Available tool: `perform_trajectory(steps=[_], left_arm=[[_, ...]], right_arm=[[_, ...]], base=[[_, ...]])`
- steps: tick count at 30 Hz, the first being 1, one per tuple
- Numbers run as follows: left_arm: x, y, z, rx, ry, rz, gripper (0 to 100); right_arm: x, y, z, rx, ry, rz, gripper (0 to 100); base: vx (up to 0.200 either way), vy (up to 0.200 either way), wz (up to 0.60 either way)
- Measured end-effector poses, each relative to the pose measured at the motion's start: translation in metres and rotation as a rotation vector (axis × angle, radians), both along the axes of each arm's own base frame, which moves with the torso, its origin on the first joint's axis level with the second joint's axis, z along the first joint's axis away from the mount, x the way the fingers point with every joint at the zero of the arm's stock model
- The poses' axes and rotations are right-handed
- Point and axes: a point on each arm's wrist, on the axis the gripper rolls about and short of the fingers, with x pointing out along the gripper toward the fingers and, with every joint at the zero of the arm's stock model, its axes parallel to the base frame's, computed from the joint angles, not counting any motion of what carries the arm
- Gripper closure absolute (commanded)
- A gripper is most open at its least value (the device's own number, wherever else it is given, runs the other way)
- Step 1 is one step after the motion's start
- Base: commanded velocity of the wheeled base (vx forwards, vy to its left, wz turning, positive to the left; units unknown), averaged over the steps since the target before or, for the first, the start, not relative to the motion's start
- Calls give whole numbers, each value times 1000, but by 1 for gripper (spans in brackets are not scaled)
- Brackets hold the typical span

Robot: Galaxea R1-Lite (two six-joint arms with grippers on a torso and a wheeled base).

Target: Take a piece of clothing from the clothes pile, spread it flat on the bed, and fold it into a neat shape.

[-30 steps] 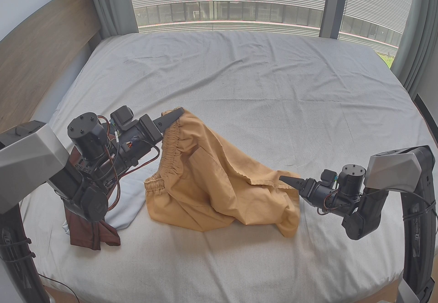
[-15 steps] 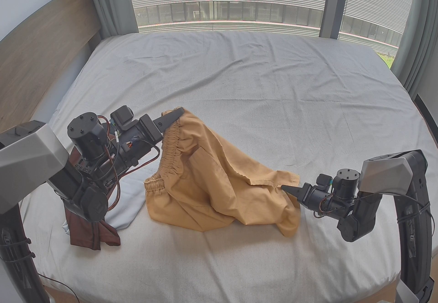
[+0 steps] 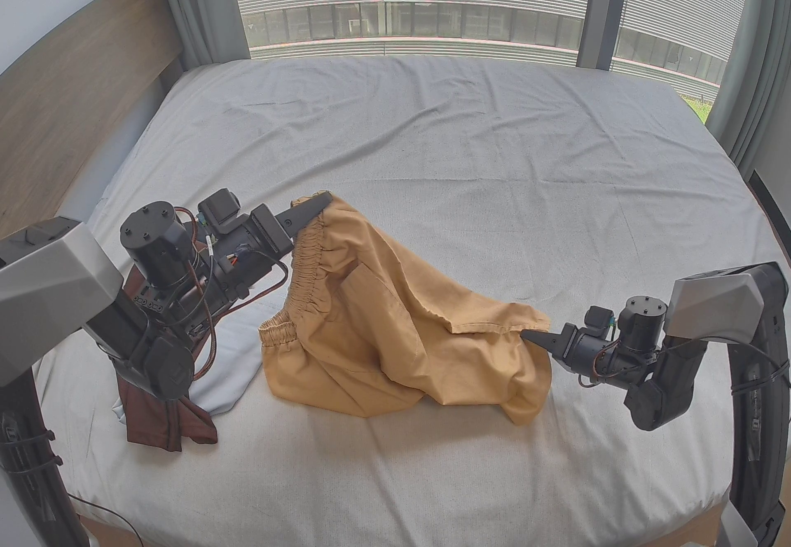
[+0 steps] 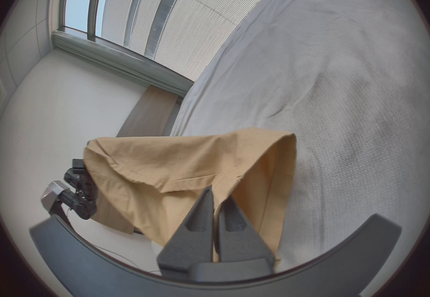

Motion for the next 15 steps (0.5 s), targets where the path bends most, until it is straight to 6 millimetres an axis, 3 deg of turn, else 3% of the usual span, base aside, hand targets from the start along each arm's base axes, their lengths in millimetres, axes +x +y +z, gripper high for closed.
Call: perform_trajectory(steps=[6,15], left_arm=[[0,0,1,-1,-3,1,100],[-2,1,8,30,-59,13,100]], right_arm=[[-11,-14,27,24,-26,40,100],[-31,-19,76,37,-118,47,100]], base=[[0,0,0],[0,0,0]])
